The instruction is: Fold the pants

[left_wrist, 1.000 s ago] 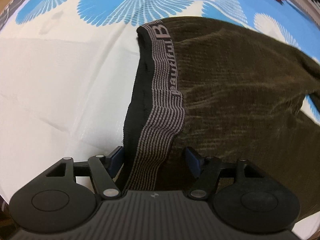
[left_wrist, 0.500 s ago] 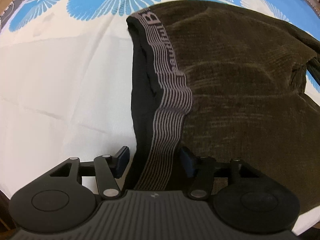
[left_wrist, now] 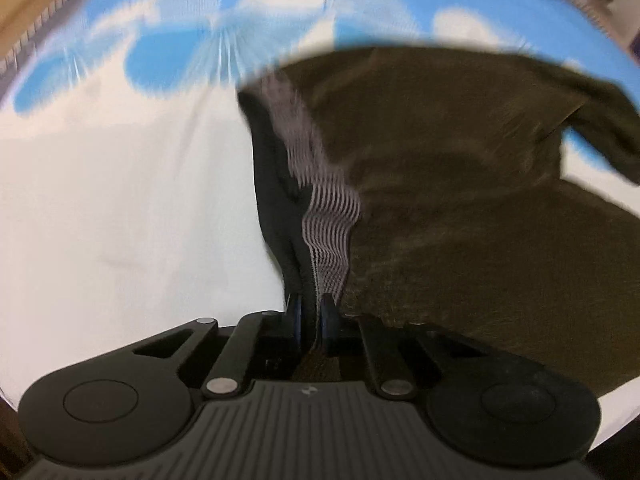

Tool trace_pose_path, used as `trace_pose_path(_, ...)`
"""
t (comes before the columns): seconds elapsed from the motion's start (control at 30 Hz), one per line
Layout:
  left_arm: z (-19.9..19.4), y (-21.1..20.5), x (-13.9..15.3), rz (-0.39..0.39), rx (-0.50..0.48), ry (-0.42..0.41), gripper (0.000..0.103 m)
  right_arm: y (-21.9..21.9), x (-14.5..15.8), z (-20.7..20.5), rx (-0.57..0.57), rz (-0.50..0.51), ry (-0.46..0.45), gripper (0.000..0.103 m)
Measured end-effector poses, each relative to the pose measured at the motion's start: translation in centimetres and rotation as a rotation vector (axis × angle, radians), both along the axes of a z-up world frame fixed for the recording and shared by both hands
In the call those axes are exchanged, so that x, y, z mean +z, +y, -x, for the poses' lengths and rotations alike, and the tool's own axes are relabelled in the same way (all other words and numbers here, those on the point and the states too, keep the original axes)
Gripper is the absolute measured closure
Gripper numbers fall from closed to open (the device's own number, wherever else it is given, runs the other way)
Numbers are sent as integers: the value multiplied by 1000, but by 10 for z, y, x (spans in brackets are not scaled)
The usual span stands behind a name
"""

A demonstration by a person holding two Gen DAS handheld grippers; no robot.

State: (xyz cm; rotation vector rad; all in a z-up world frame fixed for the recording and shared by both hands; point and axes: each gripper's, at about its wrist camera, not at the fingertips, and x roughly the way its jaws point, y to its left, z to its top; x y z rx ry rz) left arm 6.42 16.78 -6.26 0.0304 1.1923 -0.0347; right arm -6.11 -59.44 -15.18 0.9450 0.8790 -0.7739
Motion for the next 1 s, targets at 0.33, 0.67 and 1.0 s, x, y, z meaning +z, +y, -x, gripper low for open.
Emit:
trace_pose_path(0.33,17,10,-7,-227,-26,42,90,6,-18,-5,-3,-147,176,93)
trace_pose_path(0.67,3,-33,-7,-20,-140,19,78,28,40,-20,99,172,18,86)
trace_pose_path(1.0,-3,-88,-15,-152,-233,-10,49,57,17,-69,287,-13,-55,61)
